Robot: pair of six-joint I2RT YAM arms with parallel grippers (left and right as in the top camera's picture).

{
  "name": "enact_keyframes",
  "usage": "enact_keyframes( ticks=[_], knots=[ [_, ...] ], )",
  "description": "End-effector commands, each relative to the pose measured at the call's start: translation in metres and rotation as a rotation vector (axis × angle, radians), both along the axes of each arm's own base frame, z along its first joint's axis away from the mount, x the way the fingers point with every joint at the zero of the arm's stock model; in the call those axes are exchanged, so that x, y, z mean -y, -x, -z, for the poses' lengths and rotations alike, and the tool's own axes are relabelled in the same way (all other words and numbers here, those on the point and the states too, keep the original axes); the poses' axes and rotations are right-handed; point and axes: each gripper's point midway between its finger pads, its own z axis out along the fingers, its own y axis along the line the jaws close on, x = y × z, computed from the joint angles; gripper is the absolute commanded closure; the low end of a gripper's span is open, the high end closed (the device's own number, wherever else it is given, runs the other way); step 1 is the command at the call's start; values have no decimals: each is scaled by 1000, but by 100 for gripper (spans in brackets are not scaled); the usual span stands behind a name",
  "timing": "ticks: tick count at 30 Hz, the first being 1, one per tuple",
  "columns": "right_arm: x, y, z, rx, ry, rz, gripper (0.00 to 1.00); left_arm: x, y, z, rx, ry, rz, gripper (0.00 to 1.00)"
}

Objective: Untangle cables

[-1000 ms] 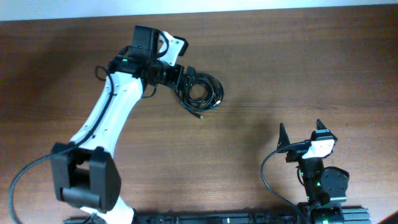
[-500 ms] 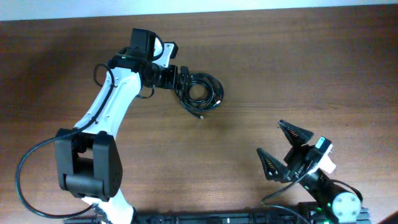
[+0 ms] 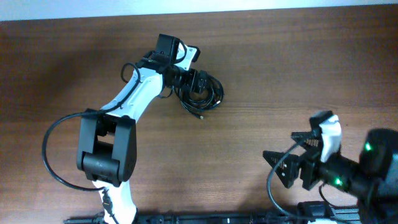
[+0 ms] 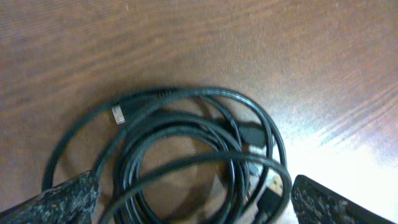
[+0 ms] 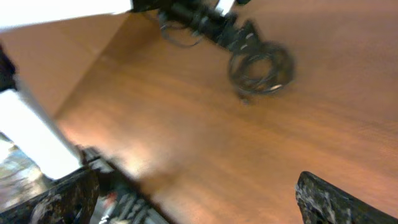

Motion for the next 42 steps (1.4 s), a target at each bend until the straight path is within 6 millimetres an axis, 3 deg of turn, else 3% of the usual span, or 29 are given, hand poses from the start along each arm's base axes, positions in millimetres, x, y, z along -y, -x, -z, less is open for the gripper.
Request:
enact_keyframes(
  ticks=[1,3,5,7,11,19,25,29,31,37,42],
  knots=[
    [-14,-3,-1,-99,-88,-74,2,2,-7,8,49,-26,58,1],
    [-14,-8,8,-164,-90,-71,2,2,-9,11,59,-31,72,2],
    [-14,-13,15,-212,-89,-70,1,1,-6,13,73,-52,117,16],
    [-14,-17,20,-246,-90,-69,2,0,-3,15,66,-62,135,16],
    [-12,-22,30,-296,-77,-68,1,-2,5,19,52,-84,184,26],
    [-12,-22,33,-317,-76,-69,1,-2,1,20,75,-92,189,35],
    [-12,-22,33,-317,-75,-68,1,-10,3,54,15,-146,174,54],
    [-10,-23,36,-320,-58,-55,2,-7,1,49,-3,-114,132,61],
    [-10,-22,37,-325,-58,-55,1,-6,0,45,-11,-98,112,73],
    [-8,-19,40,-336,-41,-58,1,-6,3,11,20,-82,99,71],
    [-8,-17,41,-343,-41,-58,1,-8,7,8,11,-84,100,77]
  ],
)
